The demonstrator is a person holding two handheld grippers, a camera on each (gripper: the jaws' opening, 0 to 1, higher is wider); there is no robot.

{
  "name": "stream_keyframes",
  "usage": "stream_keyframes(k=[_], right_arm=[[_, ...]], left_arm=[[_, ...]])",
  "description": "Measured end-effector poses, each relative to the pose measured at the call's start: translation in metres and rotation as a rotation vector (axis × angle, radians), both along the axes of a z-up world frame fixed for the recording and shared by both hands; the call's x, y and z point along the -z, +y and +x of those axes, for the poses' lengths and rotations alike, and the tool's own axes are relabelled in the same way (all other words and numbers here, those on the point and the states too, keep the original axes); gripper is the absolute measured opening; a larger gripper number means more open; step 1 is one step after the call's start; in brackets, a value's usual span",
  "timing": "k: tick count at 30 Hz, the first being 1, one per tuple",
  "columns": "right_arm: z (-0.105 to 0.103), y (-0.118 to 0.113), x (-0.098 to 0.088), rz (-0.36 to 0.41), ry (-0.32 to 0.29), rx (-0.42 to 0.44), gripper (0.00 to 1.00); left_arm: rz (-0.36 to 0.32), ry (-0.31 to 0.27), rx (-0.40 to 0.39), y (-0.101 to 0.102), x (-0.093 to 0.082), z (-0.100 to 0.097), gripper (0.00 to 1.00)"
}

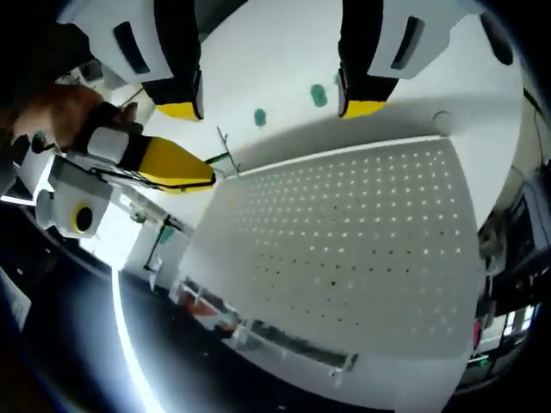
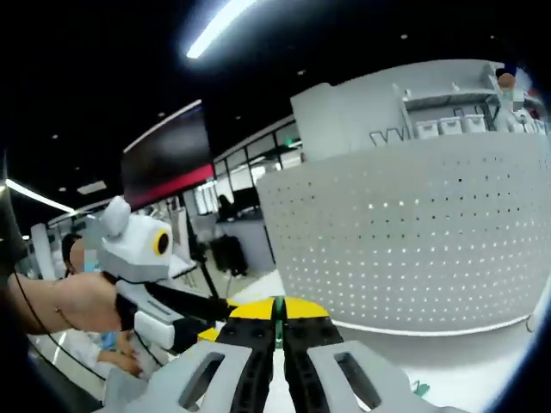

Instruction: Insert the hook assembly into the mounting plate slot until the hook locks in place.

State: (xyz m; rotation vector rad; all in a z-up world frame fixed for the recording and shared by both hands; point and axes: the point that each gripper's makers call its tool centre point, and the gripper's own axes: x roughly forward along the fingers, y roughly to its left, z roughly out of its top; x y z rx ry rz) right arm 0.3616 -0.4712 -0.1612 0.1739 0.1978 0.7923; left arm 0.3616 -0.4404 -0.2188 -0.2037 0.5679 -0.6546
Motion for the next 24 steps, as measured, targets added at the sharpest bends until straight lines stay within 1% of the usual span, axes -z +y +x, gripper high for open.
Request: stream_keyframes(k=[2,4,6,7,10,16,21,22,23,24], right_arm=[[-0.002,0.000,-0.004,0.011,-0.021,0.018,0.00],[-0.003,0.001,-0.007,0.039,-0.024,0.027,0.00],[-0.004,0.003,-0.009,0.062,-0.017,0.024,0.00],[-0.005,0.003,-0.009,0.069,-0.018,0.025,0.00],[-0.009,0.006,-0.010,0.071,-0.024,0.022,0.00],[-0.012,0.012,-0.007,0.068,-0.032,0.012,0.00],[-0.013,0.011,-0.010,0.077,-0.045,0.019,0.00],[-0.013,0.012,-0.009,0.075,-0.045,0.017,0.00],[-0.014,0.011,-0.010,0.074,-0.050,0.020,0.00],[-0.014,0.010,-0.012,0.079,-0.061,0.026,0.00]], left_arm=[[-0.007,-0.002,0.001,-0.001,-0.001,0.000,0.62],[-0.022,-0.003,0.004,-0.003,-0.004,-0.001,0.58],[-0.045,-0.015,0.007,-0.006,-0.008,-0.002,0.53],[-0.046,-0.034,0.008,-0.006,-0.011,-0.003,0.50],[-0.061,-0.052,0.017,-0.009,-0.015,-0.006,0.40],[-0.114,-0.048,0.045,-0.018,-0.020,-0.010,0.23],[-0.191,-0.030,0.057,-0.023,-0.026,-0.013,0.12],[-0.204,-0.028,0.072,-0.025,-0.027,-0.014,0.08],[-0.229,-0.015,0.093,-0.030,-0.029,-0.017,0.06],[-0.212,-0.015,0.072,-0.027,-0.027,-0.014,0.05]])
